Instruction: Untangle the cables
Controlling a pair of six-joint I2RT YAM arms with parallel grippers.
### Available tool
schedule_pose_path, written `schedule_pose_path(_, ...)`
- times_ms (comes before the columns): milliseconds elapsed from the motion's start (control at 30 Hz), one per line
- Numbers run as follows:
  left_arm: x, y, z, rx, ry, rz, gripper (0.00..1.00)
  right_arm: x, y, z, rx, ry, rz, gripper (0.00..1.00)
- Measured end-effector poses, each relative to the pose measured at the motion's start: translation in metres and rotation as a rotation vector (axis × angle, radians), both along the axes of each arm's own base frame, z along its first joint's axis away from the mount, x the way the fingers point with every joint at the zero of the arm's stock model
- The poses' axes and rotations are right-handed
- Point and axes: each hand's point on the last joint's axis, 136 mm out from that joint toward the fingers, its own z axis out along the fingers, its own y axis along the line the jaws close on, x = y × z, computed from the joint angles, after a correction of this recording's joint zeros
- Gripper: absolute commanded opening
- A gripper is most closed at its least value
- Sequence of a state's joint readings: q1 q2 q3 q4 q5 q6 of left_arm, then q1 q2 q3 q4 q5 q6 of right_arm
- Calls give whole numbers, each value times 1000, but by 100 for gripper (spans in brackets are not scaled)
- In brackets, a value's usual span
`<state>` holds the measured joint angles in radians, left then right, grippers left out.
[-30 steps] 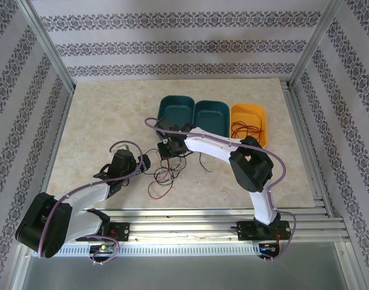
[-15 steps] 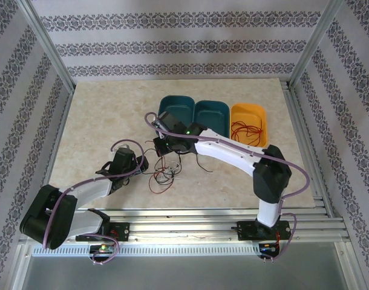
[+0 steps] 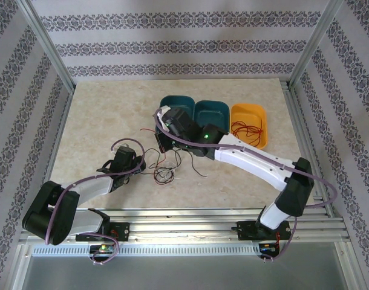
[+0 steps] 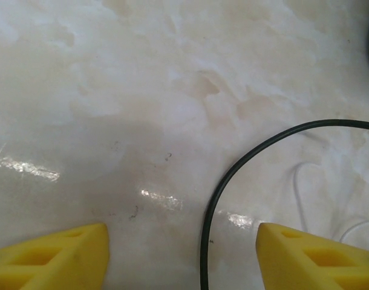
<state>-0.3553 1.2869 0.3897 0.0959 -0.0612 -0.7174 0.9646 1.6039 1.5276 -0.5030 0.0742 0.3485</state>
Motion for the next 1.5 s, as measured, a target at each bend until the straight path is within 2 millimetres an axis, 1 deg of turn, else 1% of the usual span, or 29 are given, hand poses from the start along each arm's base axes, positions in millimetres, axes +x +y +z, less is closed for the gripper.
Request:
schedule_pose_path(100, 0, 1, -1, 2, 2, 4, 52, 1, -8, 17, 5, -54, -8, 0)
schedule_pose_path(167, 1, 2, -1, 3, 2, 6, 51, 3, -11, 26, 3, -85, -15, 0)
schedule_pose_path(400, 3, 1, -1, -4, -7, 7, 52, 8, -22, 51, -11, -184, -32, 0)
schedule_pose_path(633, 6, -1, 0, -13, -15, 3, 51, 5, -40, 95, 28, -284, -49, 0)
schedule_pose_path(833, 7, -3, 1, -23, -21, 3, 51, 1, -48, 127, 66, -352, -49, 0)
schedule_pose_path(1067, 9, -6, 2, -40, -28, -7, 51, 0, -57, 145, 76, -404, -64, 0)
schedule_pose_path(1167, 9, -7, 2, -44, -30, -10, 51, -1, -65, 156, 88, -431, -83, 0)
schedule_pose_path(1267, 10, -8, 2, -49, -29, -13, 51, -4, -78, 169, 98, -468, -108, 0)
schedule_pose_path(1367, 10, -9, 2, -51, -31, -15, 52, -7, -94, 183, 105, -505, -146, 0)
schedule_pose_path(1500, 11, -10, 3, -56, -34, -17, 53, -8, -113, 196, 101, -545, -200, 0)
